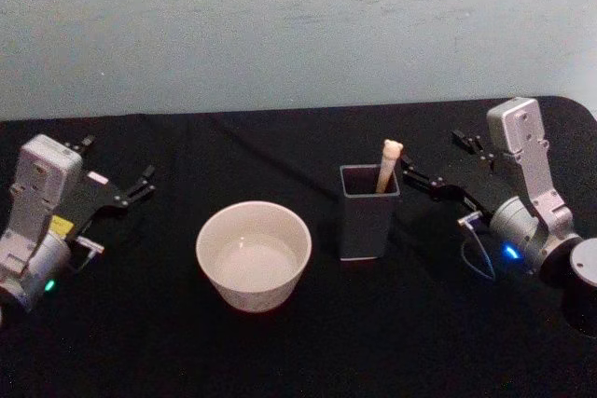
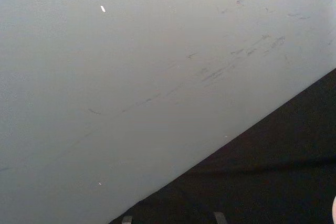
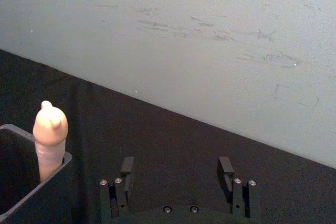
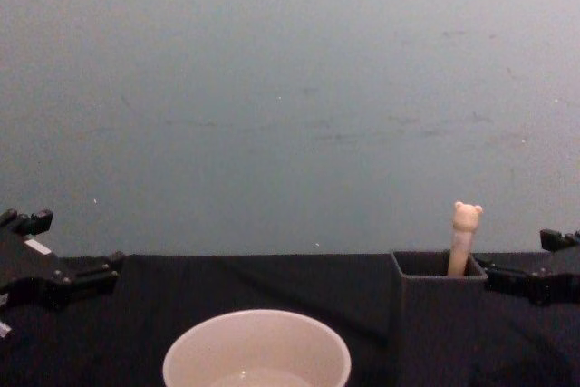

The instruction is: Pick up the stirring spoon with one hand, stir inside the cup, then place it back in its original position.

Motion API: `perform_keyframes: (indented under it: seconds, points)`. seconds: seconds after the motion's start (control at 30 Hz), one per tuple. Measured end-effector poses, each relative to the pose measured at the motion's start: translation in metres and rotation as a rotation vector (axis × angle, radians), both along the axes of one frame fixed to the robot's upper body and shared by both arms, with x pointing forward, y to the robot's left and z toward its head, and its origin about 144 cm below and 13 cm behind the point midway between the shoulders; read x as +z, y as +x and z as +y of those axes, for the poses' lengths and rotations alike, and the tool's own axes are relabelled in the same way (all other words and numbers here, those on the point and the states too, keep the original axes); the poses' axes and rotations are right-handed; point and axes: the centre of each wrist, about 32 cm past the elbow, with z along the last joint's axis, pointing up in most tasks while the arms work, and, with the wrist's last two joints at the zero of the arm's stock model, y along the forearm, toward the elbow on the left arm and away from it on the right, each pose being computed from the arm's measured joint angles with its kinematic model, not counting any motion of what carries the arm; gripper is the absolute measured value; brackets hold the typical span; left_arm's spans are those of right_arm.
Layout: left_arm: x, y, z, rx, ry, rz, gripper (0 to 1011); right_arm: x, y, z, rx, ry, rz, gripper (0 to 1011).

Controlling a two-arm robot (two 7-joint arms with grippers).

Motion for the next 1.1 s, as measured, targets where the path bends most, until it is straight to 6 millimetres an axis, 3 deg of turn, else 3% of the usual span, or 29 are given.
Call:
perform_keyframes:
  seconds: [1.1]
  points:
    - [0.0,0.0,0.0,0.0,0.0,0.0,1001,0.0002,0.0,0.0001,0.0,0.001,-0.001,1000]
